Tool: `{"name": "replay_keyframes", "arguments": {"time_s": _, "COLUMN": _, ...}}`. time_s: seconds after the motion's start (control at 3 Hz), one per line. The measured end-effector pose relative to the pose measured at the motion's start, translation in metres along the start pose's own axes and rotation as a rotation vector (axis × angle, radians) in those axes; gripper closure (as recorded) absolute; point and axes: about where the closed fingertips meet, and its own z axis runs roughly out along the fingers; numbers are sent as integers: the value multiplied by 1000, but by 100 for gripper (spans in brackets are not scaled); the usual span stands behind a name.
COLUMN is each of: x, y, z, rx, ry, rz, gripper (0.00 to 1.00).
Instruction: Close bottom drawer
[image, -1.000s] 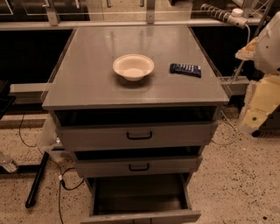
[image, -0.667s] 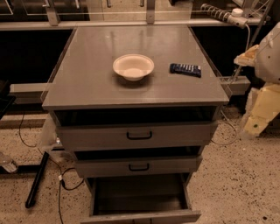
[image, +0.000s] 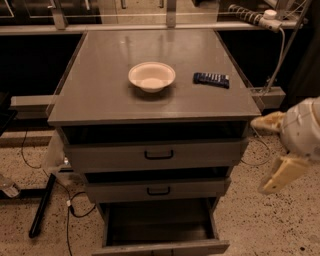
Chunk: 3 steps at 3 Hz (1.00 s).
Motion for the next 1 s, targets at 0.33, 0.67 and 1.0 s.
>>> {"name": "replay_keyframes", "arguments": {"time_s": 0.33, "x": 34, "y": 26, "z": 51, "rx": 5, "ry": -66, "rz": 14, "gripper": 42}}
{"name": "replay_keyframes", "arguments": {"time_s": 0.67, "x": 68, "y": 43, "z": 101, "rx": -31, "ry": -100, "rz": 78, "gripper": 65}}
{"name": "replay_keyframes", "arguments": {"time_s": 1.0, "x": 71, "y": 43, "z": 107, "rx": -38, "ry": -104, "rz": 84, "gripper": 88}}
